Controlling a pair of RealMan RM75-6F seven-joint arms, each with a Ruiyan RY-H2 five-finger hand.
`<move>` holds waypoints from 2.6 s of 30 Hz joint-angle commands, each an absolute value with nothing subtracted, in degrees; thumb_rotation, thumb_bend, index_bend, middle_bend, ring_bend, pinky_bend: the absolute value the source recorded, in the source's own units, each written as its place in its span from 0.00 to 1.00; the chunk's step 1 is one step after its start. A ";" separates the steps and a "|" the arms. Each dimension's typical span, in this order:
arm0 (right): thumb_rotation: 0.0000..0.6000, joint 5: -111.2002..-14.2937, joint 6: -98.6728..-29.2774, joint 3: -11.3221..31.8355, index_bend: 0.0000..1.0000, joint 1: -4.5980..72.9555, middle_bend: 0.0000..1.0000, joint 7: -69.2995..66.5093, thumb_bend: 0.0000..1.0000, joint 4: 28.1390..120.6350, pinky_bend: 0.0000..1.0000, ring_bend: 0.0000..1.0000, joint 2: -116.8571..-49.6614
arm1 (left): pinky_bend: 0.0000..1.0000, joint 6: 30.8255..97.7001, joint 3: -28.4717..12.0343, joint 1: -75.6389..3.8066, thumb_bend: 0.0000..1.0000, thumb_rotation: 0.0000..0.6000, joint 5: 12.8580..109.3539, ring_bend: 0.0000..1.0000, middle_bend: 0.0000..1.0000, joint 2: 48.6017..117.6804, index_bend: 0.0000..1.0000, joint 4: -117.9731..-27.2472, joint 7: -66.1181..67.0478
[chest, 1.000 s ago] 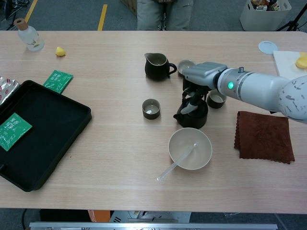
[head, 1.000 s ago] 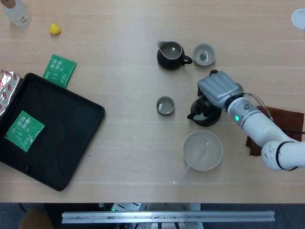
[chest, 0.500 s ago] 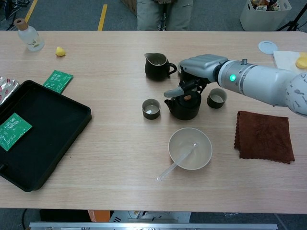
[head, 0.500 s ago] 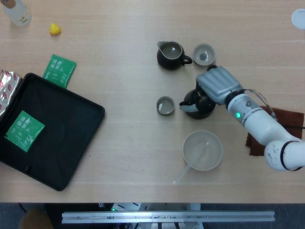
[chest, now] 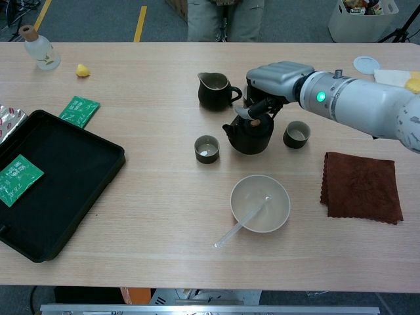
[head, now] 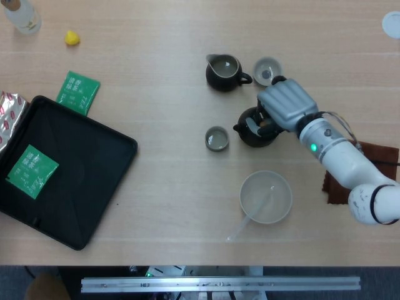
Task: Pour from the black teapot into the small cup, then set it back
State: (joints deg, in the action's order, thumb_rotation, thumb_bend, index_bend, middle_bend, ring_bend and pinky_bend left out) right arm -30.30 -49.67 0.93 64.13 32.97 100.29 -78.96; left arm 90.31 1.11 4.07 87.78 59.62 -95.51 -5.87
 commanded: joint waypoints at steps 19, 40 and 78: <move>0.61 -34.24 -52.91 0.69 0.92 62.95 0.87 34.86 0.53 102.89 0.18 0.79 -75.82 | 0.09 90.15 1.03 3.91 0.30 1.00 87.81 0.10 0.17 60.13 0.11 -94.64 -6.63; 0.62 -42.23 -54.37 -4.22 0.92 56.48 0.87 34.64 0.53 103.33 0.18 0.79 -67.38 | 0.09 89.45 0.88 3.20 0.30 1.00 87.95 0.10 0.17 60.65 0.11 -95.29 -5.49; 0.68 -45.49 -53.88 -6.07 0.92 54.67 0.87 48.91 0.53 98.76 0.18 0.79 -69.35 | 0.09 89.94 1.20 3.90 0.30 1.00 87.29 0.10 0.17 61.99 0.11 -94.12 -6.31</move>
